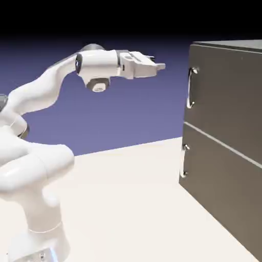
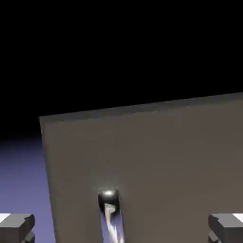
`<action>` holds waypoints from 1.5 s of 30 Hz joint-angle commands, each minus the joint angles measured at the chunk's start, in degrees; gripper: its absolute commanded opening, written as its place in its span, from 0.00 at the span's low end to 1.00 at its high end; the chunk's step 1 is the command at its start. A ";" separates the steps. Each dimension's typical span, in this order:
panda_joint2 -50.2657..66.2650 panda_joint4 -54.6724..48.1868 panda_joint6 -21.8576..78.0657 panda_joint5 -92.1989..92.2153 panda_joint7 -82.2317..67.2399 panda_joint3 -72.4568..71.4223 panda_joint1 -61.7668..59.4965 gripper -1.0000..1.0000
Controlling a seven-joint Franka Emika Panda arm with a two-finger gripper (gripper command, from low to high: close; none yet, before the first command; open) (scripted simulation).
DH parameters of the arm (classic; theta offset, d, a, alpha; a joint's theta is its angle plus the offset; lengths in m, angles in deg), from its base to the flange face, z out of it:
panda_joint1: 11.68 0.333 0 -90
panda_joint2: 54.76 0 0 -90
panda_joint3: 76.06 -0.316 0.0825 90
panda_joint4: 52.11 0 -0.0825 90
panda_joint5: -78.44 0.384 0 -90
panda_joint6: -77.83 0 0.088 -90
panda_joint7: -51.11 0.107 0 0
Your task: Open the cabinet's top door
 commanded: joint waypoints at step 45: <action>-9.64 34.76 63.20 18.60 -32.10 13.20 -5.47 0.00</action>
